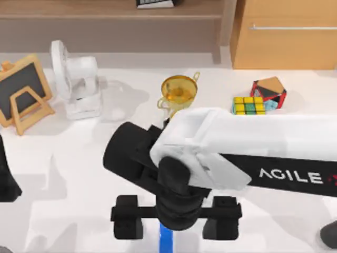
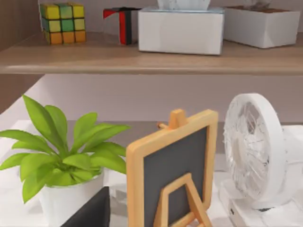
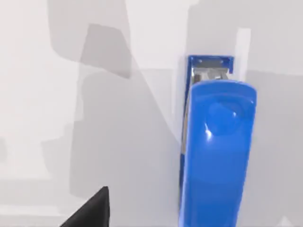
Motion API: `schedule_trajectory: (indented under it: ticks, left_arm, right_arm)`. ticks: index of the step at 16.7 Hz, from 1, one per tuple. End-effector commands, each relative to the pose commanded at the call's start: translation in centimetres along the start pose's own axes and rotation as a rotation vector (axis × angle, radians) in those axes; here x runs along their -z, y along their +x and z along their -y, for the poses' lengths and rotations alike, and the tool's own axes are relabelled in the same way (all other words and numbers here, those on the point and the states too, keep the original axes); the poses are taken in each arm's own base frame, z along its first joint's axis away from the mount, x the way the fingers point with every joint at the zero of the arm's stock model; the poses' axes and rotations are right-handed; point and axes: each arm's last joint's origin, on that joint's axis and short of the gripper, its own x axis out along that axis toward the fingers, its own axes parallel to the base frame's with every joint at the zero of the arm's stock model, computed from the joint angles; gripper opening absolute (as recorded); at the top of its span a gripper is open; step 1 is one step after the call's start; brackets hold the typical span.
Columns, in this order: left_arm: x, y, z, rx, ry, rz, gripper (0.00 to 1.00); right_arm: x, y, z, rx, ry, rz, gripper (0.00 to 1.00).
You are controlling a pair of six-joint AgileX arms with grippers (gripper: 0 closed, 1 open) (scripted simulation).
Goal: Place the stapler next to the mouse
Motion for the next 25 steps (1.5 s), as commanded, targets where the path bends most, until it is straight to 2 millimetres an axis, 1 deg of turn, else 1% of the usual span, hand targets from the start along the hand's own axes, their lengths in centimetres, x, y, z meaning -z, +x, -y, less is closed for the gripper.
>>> schedule_trajectory:
  ticks: [2,3,9,11,15,16,19,25]
  left_arm:
    - [0.0,0.0,0.0,0.0,0.0,0.0,1.0]
    - [0.0,0.0,0.0,0.0,0.0,0.0,1.0]
    - [0.0,0.0,0.0,0.0,0.0,0.0,1.0]
    - [0.0,0.0,0.0,0.0,0.0,0.0,1.0]
    - [0.0,0.0,0.0,0.0,0.0,0.0,1.0]
    - [0.0,0.0,0.0,0.0,0.0,0.0,1.0]
    - [0.0,0.0,0.0,0.0,0.0,0.0,1.0]
    - [0.0,0.0,0.0,0.0,0.0,0.0,1.0]
  right_arm:
    - [0.7,0.8,-1.3,0.036,-0.002,-0.015,1.0]
    - [0.9,1.0,-1.6,0.044,-0.002,-0.018,1.0]
    - [0.9,1.2,-1.6,0.046,0.0,-0.019,1.0]
    - [0.9,2.4,-1.6,0.049,-0.002,-0.02,1.0]
    - [1.0,5.6,-1.5,0.043,-0.002,-0.017,1.0]
    - [1.0,6.0,-1.5,0.046,-0.002,-0.019,1.0]
    - [1.0,6.1,-1.4,0.046,-0.002,-0.019,1.0]
    - [1.0,6.1,-1.4,0.046,-0.002,-0.019,0.55]
